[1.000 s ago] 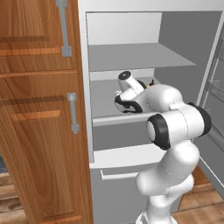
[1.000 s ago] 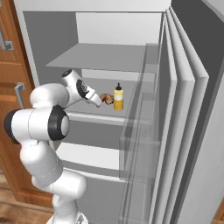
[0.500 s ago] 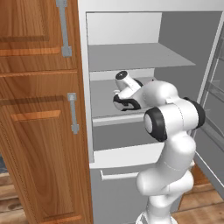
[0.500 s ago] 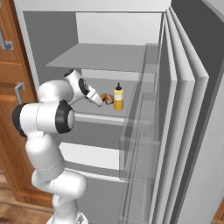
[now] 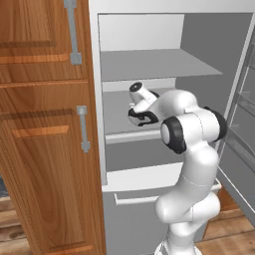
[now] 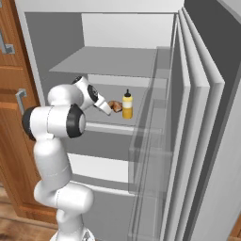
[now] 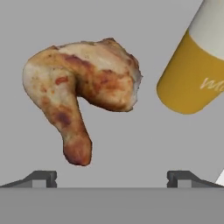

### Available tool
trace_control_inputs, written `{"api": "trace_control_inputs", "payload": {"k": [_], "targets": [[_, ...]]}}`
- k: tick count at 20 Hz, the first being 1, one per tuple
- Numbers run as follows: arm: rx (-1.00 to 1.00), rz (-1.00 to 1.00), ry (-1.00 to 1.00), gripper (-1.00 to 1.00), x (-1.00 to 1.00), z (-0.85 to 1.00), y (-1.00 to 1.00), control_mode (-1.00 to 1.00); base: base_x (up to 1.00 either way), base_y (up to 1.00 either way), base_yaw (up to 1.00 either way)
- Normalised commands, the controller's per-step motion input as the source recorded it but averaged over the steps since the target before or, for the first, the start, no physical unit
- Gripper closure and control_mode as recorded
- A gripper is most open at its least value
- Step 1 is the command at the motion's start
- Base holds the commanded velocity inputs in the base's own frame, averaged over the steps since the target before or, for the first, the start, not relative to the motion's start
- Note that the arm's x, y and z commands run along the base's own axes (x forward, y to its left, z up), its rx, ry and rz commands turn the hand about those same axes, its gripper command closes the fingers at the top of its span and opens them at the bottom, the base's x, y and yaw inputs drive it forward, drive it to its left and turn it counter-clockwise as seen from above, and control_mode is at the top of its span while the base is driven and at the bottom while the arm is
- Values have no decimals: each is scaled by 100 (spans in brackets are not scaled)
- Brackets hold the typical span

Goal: Pick chicken drumstick from the fridge and place it on the plate on the counter.

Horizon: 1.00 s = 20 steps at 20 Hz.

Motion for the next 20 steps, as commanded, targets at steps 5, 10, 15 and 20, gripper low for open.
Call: {"api": "trace_control_inputs", "payload": {"k": [5,10,15,20], "targets": [[0,-5,0,-100,23,-14,-3,-100,0,0,0],[0,-5,0,-100,22,-12,-4,-100,0,0,0],[0,-5,0,-100,22,-12,-2,-100,0,0,0],[0,-5,0,-100,22,-9,0,-100,0,0,0]]}}
